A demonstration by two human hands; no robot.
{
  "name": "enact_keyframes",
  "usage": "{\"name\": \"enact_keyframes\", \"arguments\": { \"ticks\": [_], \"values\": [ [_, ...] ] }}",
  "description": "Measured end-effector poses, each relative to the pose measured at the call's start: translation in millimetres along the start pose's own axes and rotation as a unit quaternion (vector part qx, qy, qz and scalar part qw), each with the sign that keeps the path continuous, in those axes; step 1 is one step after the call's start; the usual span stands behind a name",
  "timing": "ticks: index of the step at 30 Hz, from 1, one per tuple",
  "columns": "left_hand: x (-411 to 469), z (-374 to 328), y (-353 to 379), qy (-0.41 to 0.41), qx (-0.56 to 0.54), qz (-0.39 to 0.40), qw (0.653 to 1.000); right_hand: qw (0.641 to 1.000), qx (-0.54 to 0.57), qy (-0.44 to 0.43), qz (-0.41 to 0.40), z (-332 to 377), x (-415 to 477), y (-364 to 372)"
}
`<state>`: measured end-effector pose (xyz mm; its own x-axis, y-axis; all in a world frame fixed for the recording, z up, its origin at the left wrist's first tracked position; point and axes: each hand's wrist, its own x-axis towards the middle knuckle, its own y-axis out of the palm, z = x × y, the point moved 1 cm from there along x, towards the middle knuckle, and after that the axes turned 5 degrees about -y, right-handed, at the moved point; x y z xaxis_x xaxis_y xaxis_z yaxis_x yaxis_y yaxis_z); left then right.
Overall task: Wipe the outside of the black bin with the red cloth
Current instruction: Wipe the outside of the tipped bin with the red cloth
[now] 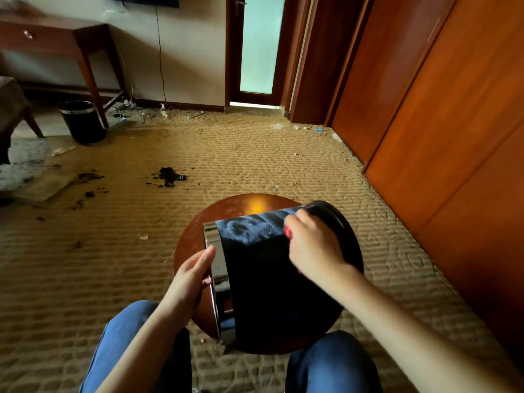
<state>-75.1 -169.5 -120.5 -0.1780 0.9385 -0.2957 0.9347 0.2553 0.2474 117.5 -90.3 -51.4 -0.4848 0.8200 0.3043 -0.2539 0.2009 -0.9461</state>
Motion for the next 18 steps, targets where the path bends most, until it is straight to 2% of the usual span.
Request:
{"name": "enact_keyframes", "arguments": {
  "ticks": [3, 6, 8, 10, 12, 16, 18],
  "values": [
    [15.0, -10.5, 1.0, 0.003, 0.017, -0.016, 1.0, 0.996, 0.063, -0.064, 0.007, 23.2, -8.5, 14.5],
    [13.1, -11.2, 1.6, 0.019, 0.029, -0.008, 0.999, 0.997, 0.021, -0.078, -0.009, 1.1, 0.5, 19.0],
    [4.4, -3.5, 0.3, 0.023, 0.035, -0.003, 0.999, 0.999, -0.031, -0.008, -0.043, -35.9, 15.5, 14.7],
    [-6.2, 7.0, -2.3, 0.022, 0.042, 0.017, 0.999, 0.994, -0.067, 0.083, -0.013, -68.3, 25.9, 7.4],
    [-10.7, 10.9, -4.0, 0.017, 0.048, 0.034, 0.998, 0.989, -0.106, 0.104, 0.006, -79.3, 29.7, 4.9],
    [1.9, 2.3, -2.8, 0.016, 0.023, 0.01, 1.0, 0.996, -0.065, 0.033, -0.049, -34.7, 19.8, 11.1],
    [12.8, -4.0, -0.2, 0.018, 0.02, -0.008, 1.0, 0.996, -0.011, -0.034, -0.075, 3.3, 8.7, 13.4]
  ]
}}
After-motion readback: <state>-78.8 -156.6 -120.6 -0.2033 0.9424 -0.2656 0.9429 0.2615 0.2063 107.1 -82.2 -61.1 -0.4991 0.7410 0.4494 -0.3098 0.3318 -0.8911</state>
